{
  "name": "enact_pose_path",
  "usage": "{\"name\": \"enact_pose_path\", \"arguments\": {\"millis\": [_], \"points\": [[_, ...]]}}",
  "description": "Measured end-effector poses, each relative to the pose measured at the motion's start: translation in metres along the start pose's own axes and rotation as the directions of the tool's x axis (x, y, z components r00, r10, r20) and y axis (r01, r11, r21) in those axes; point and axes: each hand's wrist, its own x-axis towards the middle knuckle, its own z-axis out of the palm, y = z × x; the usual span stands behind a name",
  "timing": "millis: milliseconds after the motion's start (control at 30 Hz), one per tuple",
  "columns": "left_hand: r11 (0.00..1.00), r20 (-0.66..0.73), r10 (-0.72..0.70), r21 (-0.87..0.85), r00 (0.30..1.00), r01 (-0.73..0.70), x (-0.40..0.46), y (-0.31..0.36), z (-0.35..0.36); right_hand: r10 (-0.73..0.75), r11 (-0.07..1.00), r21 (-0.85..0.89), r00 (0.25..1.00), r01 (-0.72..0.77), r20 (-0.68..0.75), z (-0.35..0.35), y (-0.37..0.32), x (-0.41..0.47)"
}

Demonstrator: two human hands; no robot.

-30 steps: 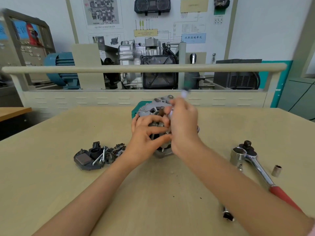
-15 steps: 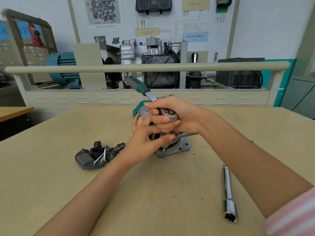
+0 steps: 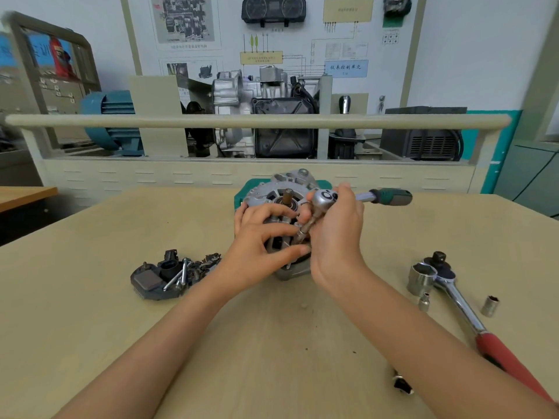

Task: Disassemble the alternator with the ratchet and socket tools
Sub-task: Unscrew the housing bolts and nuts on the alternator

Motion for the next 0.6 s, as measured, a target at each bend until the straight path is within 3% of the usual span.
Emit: {"name": "enact_pose_path", "arguments": {"millis": [133,267,400,600], "points": [[1.0,0.03,-0.01,-0.016,1.0,0.01,-0.001,0.001,-0.005,0.016,0.989,0.145,0.995,-0.03,0.1,0.001,-0.012,0.007],[0.999,0.047,-0.003,-0.033,0.999,0.005,0.0,-0.001,-0.008,-0.07,0.98,0.194,0.983,0.036,0.171,0.0,-0.026,0.011],[0.998,0.036,-0.003,-0.07,0.999,0.005,0.0,-0.002,-0.009,-0.104,0.98,0.181,0.987,0.081,0.119,-0.011,-0.032,0.018],[0.996,0.047,-0.025,-0.082,0.999,0.029,0.001,-0.001,-0.011,-0.029,0.965,0.261,0.999,0.019,0.036,-0.04,-0.029,0.024]]}}
